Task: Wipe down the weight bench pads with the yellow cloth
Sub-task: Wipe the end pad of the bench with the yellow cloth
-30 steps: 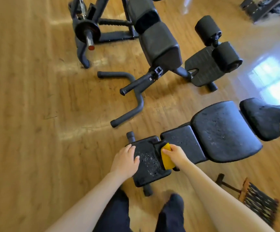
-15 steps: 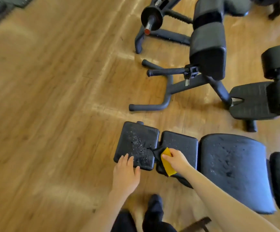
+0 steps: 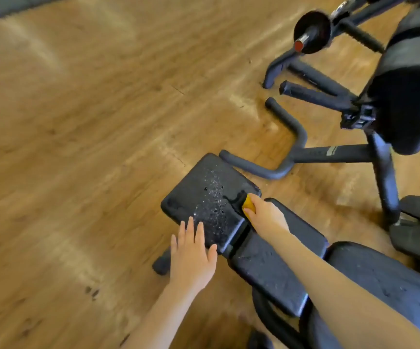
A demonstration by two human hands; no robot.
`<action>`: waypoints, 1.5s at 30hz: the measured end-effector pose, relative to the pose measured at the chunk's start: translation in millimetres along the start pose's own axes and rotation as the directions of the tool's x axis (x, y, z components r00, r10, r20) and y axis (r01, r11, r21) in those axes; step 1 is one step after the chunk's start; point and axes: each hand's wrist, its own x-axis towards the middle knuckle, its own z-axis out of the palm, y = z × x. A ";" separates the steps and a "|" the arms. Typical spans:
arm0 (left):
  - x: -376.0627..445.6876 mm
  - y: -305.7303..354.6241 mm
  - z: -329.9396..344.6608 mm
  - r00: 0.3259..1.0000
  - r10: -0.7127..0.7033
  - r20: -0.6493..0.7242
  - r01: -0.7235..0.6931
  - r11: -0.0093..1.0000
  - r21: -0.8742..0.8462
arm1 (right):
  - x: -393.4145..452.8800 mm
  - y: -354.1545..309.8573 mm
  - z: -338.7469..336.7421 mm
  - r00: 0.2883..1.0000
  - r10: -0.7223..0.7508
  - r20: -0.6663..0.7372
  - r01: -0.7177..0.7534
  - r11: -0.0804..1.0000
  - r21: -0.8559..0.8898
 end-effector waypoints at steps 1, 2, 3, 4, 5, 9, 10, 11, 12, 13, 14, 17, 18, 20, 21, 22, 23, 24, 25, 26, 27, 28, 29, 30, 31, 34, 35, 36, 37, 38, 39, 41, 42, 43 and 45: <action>3.5 -0.6 15.6 1.000 -0.016 -0.025 0.017 1.000 0.009 | 7.5 5.7 11.1 0.997 -0.072 -0.039 0.069 0.995 -0.069; 6.6 -1.3 30.5 0.999 -0.029 -0.042 0.030 0.999 0.019 | 13.0 10.6 23.8 0.988 -0.145 -0.059 0.139 0.985 -0.098; 8.4 -1.9 45.3 0.998 -0.040 -0.052 0.041 0.999 0.031 | 16.4 14.9 36.7 0.974 -0.220 -0.061 0.213 0.972 -0.105; 8.9 -2.3 60.0 0.997 -0.047 -0.059 0.050 0.998 0.049 | 19.0 20.0 51.1 0.954 -0.296 -0.044 0.290 0.951 -0.109; 8.4 -2.5 73.6 0.997 -0.048 -0.068 0.053 0.996 0.067 | 20.9 25.6 64.9 0.922 -0.387 -0.020 0.380 0.912 -0.154; 10.2 -7.8 113.6 0.982 -0.020 -0.189 0.039 0.995 0.097 | 26.2 44.7 96.6 0.837 -0.546 -0.033 0.520 0.813 -0.263; 12.9 -10.3 119.4 0.974 -0.008 -0.226 0.030 0.995 0.094 | 25.8 46.9 101.5 0.829 -0.556 -0.064 0.528 0.814 -0.240; 15.7 -12.6 124.0 0.966 0.003 -0.260 0.021 0.996 0.090 | 25.6 48.5 106.7 0.820 -0.564 -0.100 0.535 0.816 -0.221; 16.9 -13.6 127.8 0.958 0.011 -0.286 0.012 0.997 0.079 | 24.2 49.3 111.3 0.812 -0.568 -0.134 0.540 0.818 -0.196; 17.8 -13.5 130.3 0.951 0.018 -0.307 -0.001 0.998 0.057 | 22.5 49.1 114.2 0.807 -0.569 -0.161 0.546 0.821 -0.165; 18.4 -13.1 131.6 0.944 0.026 -0.328 -0.018 0.999 0.029 | 20.9 48.0 115.1 0.806 -0.564 -0.180 0.550 0.825 -0.126; 16.4 -12.2 133.5 0.934 0.034 -0.356 -0.044 0.999 -0.020 | 13.8 48.7 118.0 0.816 -0.548 -0.183 0.546 0.835 -0.065; 14.7 -11.3 131.8 0.937 0.033 -0.348 -0.045 0.999 -0.028 | 10.5 48.5 118.3 0.821 -0.546 -0.169 0.542 0.837 -0.072; 11.7 -8.0 123.0 0.954 0.024 -0.300 -0.030 0.999 -0.017 | 5.1 47.2 116.4 0.831 -0.541 -0.129 0.529 0.841 -0.114; 10.6 -6.3 116.9 0.962 0.016 -0.271 -0.017 1.000 0.000 | 2.7 46.6 114.4 0.836 -0.539 -0.101 0.523 0.840 -0.146; 9.1 -4.4 111.1 0.971 0.008 -0.241 -0.004 1.000 0.019 | 0.2 46.6 112.5 0.840 -0.539 -0.064 0.522 0.835 -0.175; 7.3 -2.6 106.7 0.978 0.002 -0.211 0.006 0.999 0.037 | -1.6 47.3 111.8 0.842 -0.539 -0.029 0.524 0.829 -0.195; 6.5 -1.3 104.0 0.982 -0.005 -0.188 0.014 0.999 0.045 | -2.4 48.3 111.5 0.842 -0.539 -0.007 0.526 0.824 -0.210; 6.1 -0.3 103.6 0.984 -0.012 -0.175 0.019 0.999 0.036 | -2.4 49.6 111.8 0.840 -0.542 -0.005 0.527 0.819 -0.225; 5.6 0.1 105.5 0.985 -0.020 -0.170 0.021 1.000 0.009 | -2.5 50.4 112.2 0.838 -0.546 -0.017 0.527 0.816 -0.238; 5.2 0.4 108.0 0.985 -0.024 -0.173 0.020 0.999 -0.028 | -2.3 51.1 112.4 0.836 -0.547 -0.033 0.524 0.816 -0.245; 5.3 -0.1 110.3 0.983 -0.025 -0.180 0.014 0.998 -0.064 | -1.3 51.9 112.4 0.838 -0.544 -0.040 0.520 0.819 -0.243; 5.9 -1.8 112.2 0.982 -0.022 -0.187 0.004 0.995 -0.096 | 0.0 52.0 112.6 0.843 -0.537 -0.029 0.516 0.823 -0.237; 6.9 -4.3 113.0 0.981 -0.016 -0.192 -0.008 0.992 -0.125 | 1.4 51.3 113.1 0.851 -0.524 -0.011 0.509 0.831 -0.223; 8.0 -6.8 113.6 0.980 -0.008 -0.198 -0.022 0.989 -0.149 | 3.1 50.4 113.9 0.861 -0.509 0.000 0.499 0.843 -0.198; 12.0 -13.1 116.0 0.972 0.035 -0.232 -0.070 0.987 -0.146 | 8.2 48.5 117.9 0.881 -0.472 -0.048 0.463 0.878 -0.122; 12.7 -14.6 116.5 0.970 0.049 -0.237 -0.085 0.986 -0.143 | 7.6 48.2 118.8 0.884 -0.463 -0.063 0.456 0.884 -0.108; 13.7 -16.3 116.7 0.970 0.061 -0.236 -0.098 0.984 -0.148 | 6.4 48.1 120.0 0.885 -0.459 -0.073 0.451 0.887 -0.100; 14.9 -18.3 116.2 0.970 0.073 -0.232 -0.110 0.982 -0.151 | 5.0 47.4 121.1 0.885 -0.457 -0.086 0.449 0.888 -0.096; 15.5 -20.0 115.3 0.970 0.085 -0.229 -0.120 0.982 -0.145 | 3.6 46.5 121.9 0.884 -0.456 -0.105 0.448 0.890 -0.092; 15.7 -21.1 114.8 0.969 0.094 -0.229 -0.126 0.983 -0.132 | 2.1 45.4 122.4 0.883 -0.452 -0.127 0.444 0.892 -0.090; 15.9 -23.0 115.3 0.965 0.108 -0.239 -0.138 0.984 -0.116 | 0.9 42.6 123.9 0.877 -0.450 -0.165 0.442 0.893 -0.088; 15.6 -23.7 116.1 0.964 0.115 -0.240 -0.148 0.981 -0.123 | 1.1 42.2 124.5 0.876 -0.452 -0.169 0.444 0.892 -0.085; 14.7 -24.4 117.1 0.964 0.119 -0.239 -0.155 0.979 -0.136 | 1.2 42.9 124.8 0.875 -0.457 -0.162 0.448 0.890 -0.086; 12.4 -25.6 118.1 0.964 0.117 -0.238 -0.151 0.980 -0.128 | 3.2 47.2 123.0 0.866 -0.483 -0.129 0.473 0.875 -0.106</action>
